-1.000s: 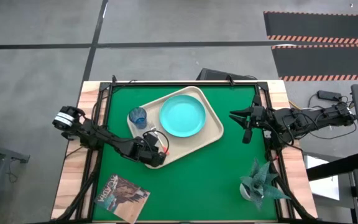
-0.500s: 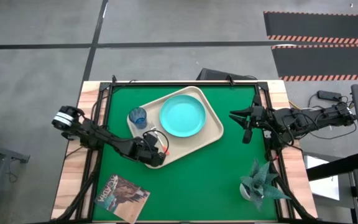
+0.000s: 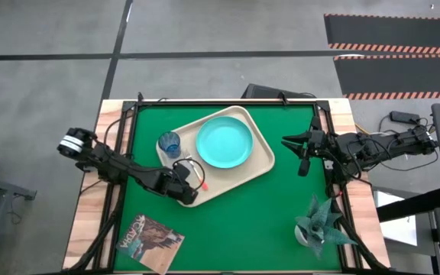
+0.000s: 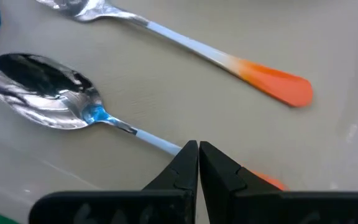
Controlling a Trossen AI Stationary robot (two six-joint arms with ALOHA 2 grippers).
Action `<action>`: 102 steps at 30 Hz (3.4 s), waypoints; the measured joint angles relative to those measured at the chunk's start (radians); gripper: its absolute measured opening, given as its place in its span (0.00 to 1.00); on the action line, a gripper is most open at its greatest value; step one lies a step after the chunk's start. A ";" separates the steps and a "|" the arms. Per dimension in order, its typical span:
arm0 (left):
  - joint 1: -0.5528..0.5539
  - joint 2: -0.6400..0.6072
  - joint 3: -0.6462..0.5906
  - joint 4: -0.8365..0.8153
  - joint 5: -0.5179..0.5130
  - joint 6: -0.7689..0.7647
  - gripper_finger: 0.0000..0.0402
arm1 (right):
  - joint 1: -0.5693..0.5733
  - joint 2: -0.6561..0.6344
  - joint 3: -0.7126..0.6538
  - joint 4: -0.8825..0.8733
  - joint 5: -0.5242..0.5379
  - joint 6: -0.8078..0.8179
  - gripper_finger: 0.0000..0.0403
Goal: Pick and place plate/cup/fork/spoon on tray
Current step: Adjust the position of the spoon and fork on the white tray
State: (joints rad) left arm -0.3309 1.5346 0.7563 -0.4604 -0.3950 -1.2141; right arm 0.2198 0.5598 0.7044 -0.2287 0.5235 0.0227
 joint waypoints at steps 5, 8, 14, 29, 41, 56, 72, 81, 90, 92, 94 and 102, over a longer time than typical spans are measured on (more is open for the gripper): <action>0.000 -0.026 0.000 -0.005 0.004 0.025 0.00 | 0.000 0.000 0.000 0.000 0.000 0.002 0.15; 0.000 -0.046 0.001 -0.028 0.003 0.036 0.00 | 0.000 0.000 0.000 0.000 0.000 0.001 0.15; 0.002 -0.085 0.002 -0.100 -0.003 0.043 0.00 | 0.000 0.000 0.000 -0.002 0.000 0.001 0.15; 0.003 -0.092 -0.002 -0.119 -0.068 0.042 0.00 | 0.000 0.000 0.000 -0.003 0.000 -0.011 0.15; 0.003 -0.092 -0.039 -0.125 -0.111 0.043 0.00 | 0.000 0.000 0.000 -0.004 0.000 -0.010 0.15; 0.003 -0.092 -0.031 -0.113 -0.167 0.043 0.00 | 0.000 0.000 0.000 -0.004 0.000 -0.015 0.15; 0.002 -0.031 -0.014 0.273 -0.326 0.173 0.00 | 0.000 0.000 0.000 -0.005 0.000 -0.023 0.15; 0.002 0.083 0.002 0.275 -0.287 0.126 0.00 | 0.000 0.000 0.000 -0.010 0.000 -0.023 0.15; 0.003 0.147 -0.010 0.268 -0.269 0.060 0.00 | 0.000 0.000 0.000 -0.011 0.000 -0.023 0.15; 0.003 0.160 -0.004 0.275 -0.267 0.060 0.00 | 0.000 0.000 0.000 -0.011 0.000 -0.023 0.15; 0.003 0.160 -0.003 0.273 -0.265 0.060 0.00 | 0.000 0.000 0.000 -0.011 0.000 -0.023 0.15; 0.004 0.145 0.003 0.284 -0.270 0.068 0.00 | 0.000 0.000 0.000 -0.011 0.000 -0.024 0.15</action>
State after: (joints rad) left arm -0.3268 1.6794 0.7597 -0.1767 -0.6647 -1.1461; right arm 0.2198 0.5598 0.7048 -0.2398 0.5236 -0.0010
